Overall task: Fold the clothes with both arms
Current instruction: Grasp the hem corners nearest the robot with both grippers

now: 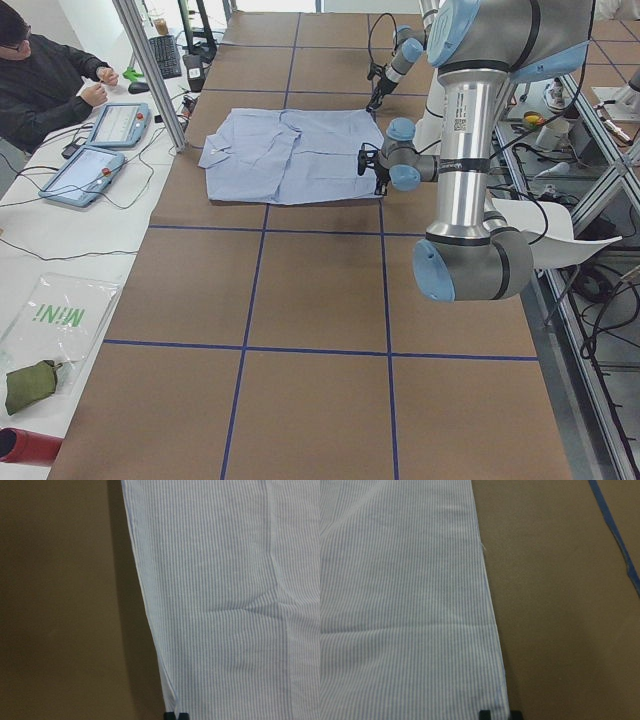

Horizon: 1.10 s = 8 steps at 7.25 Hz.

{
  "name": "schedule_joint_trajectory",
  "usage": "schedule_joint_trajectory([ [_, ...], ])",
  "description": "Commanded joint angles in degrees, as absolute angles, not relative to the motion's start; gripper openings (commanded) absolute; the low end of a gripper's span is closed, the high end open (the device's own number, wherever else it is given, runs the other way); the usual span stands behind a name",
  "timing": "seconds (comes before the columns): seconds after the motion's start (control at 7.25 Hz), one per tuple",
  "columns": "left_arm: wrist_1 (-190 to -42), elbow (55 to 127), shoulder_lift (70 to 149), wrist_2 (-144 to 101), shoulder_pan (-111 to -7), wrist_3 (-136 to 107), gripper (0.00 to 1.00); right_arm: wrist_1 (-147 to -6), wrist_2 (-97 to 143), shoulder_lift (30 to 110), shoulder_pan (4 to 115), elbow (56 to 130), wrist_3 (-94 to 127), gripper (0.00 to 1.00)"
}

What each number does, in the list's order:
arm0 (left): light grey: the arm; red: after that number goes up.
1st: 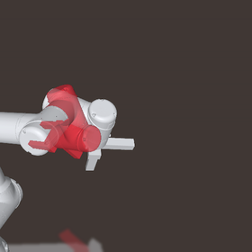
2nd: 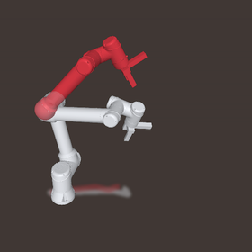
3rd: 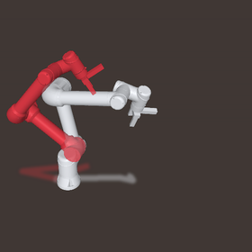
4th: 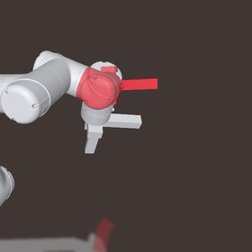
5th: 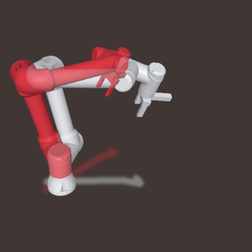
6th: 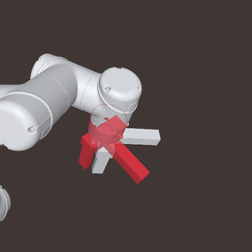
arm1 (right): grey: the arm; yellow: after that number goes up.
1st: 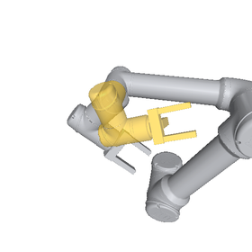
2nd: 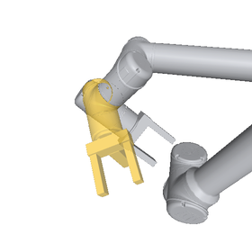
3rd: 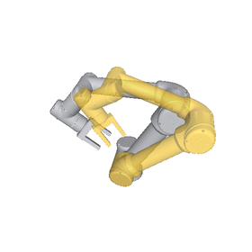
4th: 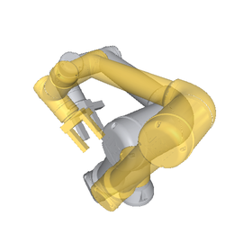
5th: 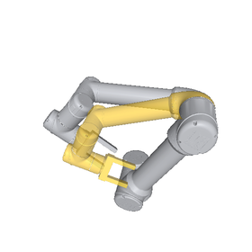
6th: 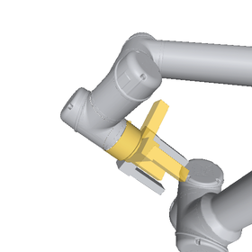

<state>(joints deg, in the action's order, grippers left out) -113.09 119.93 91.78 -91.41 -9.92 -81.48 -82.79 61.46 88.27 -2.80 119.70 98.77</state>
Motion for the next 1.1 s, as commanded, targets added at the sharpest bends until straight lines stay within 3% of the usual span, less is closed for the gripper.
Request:
schedule_joint_trajectory([
  [0.0, -113.03, 121.11, 91.5, -91.41, -9.93, -81.39, 0.0, -82.79, 61.44, 88.16, -2.9, 119.35, 98.79, 0.05],
  [0.14, -113.03, 121.11, 91.58, -91.41, -9.93, -81.39, 0.0, -82.79, 61.35, 88.15, -2.81, 119.44, 98.79, 0.0],
  [0.41, -113.03, 121.2, 91.76, -91.41, -9.93, -81.39, 0.0, -82.79, 61.52, 88.15, -2.38, 120.75, 98.35, 0.0],
  [0.69, -113.03, 123.73, 91.5, -91.49, -10.02, -81.04, 0.0, -86.11, 63.36, 88.68, -0.02, 127.23, 97.91, 0.0],
  [0.97, -107.54, 132.75, 91.14, -95.43, -10.37, -80.95, 0.0, -100.63, 68.87, 88.33, 0.61, 142.04, 97.91, 0.0],
])
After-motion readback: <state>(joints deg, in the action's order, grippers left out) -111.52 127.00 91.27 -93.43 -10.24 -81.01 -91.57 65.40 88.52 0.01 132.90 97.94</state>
